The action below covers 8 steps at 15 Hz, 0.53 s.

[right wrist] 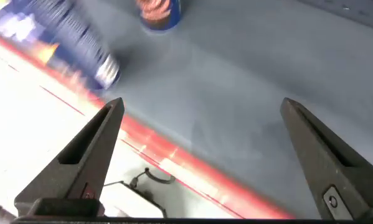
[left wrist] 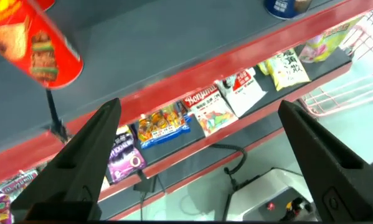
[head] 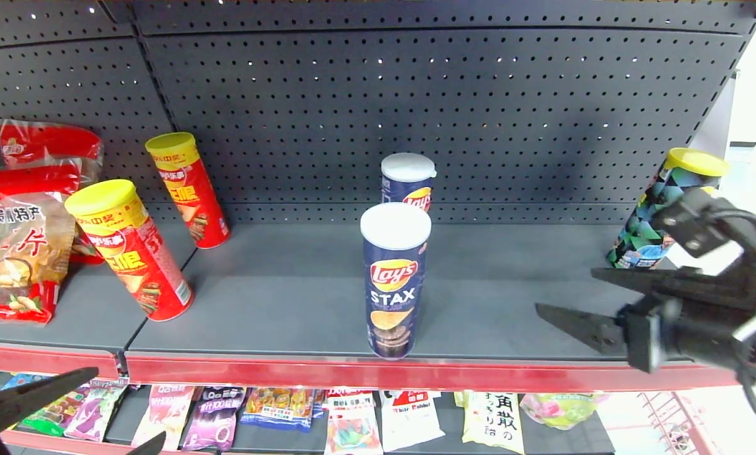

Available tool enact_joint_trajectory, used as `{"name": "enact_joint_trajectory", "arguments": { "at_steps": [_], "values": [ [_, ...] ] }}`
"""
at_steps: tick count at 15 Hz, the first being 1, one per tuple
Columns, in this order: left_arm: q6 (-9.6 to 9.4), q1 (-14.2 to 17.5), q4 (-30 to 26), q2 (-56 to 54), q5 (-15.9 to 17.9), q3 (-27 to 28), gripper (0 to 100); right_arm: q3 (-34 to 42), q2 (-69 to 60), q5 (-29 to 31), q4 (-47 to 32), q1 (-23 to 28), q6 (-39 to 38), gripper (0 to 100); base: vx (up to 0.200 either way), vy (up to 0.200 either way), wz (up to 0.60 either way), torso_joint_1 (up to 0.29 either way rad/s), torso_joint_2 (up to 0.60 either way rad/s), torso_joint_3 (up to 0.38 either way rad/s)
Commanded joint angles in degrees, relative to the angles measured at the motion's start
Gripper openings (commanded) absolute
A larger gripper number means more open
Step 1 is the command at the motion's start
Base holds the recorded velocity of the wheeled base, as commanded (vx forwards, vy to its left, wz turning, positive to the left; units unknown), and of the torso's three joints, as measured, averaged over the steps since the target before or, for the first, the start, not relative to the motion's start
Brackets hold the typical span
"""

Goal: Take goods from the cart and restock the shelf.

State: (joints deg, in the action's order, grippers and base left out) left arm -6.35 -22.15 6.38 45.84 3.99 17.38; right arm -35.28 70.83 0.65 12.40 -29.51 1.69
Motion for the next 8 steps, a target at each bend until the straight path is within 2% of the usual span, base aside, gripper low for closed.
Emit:
{"name": "enact_joint_trajectory", "arguments": {
  "at_steps": [1,3,4,5,8],
  "values": [
    [-0.33,0.00,5.05,11.56,-0.03,1.78,100,12.96,-25.21,0.58,-0.80,0.86,0.06,100,0.000,0.000,0.00,0.000,0.00,0.000],
    [0.11,-0.17,11.91,17.97,0.76,1.78,100,13.13,-33.65,2.61,-8.62,5.17,0.06,100,0.000,0.000,0.00,0.000,0.00,0.000],
    [0.64,-0.35,17.00,22.89,3.57,1.51,100,11.99,-39.54,3.57,-16.53,9.47,-0.02,100,0.000,0.000,0.00,0.000,0.00,0.000],
    [0.99,-0.61,19.64,25.71,4.45,1.60,100,11.37,-43.58,3.57,-21.36,13.17,-0.02,100,0.000,0.000,0.00,0.000,0.00,0.000],
    [2.31,-1.93,20.26,31.95,4.19,2.39,100,12.34,-52.02,3.40,-28.75,21.52,0.06,100,0.000,0.000,0.00,0.000,0.00,0.000]
  ]
}}
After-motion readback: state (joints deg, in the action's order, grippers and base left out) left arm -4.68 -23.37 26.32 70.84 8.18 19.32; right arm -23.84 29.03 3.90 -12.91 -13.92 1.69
